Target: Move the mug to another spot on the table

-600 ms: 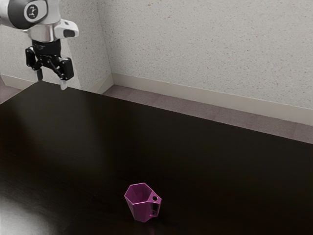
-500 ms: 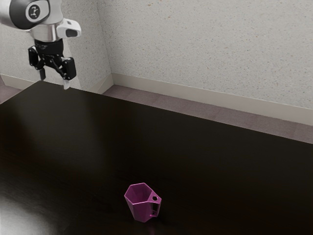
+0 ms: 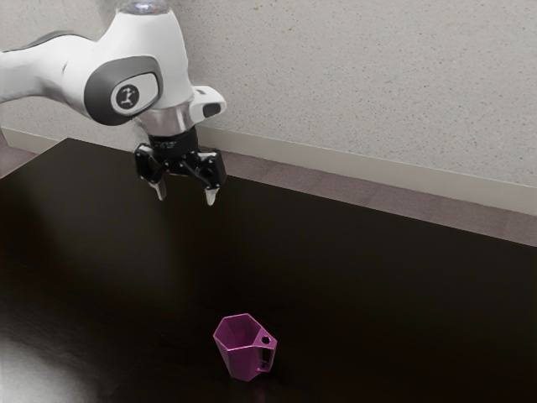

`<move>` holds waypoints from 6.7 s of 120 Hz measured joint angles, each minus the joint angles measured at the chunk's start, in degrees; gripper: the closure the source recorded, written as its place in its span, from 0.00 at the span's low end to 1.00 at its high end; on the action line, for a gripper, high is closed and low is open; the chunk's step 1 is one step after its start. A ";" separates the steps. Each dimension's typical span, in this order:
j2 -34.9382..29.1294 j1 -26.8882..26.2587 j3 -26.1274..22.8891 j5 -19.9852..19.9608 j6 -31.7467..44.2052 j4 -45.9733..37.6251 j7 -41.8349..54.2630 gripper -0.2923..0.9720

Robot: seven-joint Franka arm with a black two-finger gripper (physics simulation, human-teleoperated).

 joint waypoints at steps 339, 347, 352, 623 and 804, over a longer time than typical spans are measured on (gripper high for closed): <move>16.29 -13.68 -6.46 -1.46 27.36 -18.37 -105.27 0.23; 16.48 -13.70 -6.43 -1.45 27.42 -18.23 -105.08 0.23; 16.59 -13.71 -6.42 -1.38 27.45 -18.14 -104.97 0.23; 20.42 -6.92 -2.15 25.00 8.93 -8.57 -90.71 0.79; 25.69 -3.34 0.96 24.01 22.75 -7.88 -77.53 0.39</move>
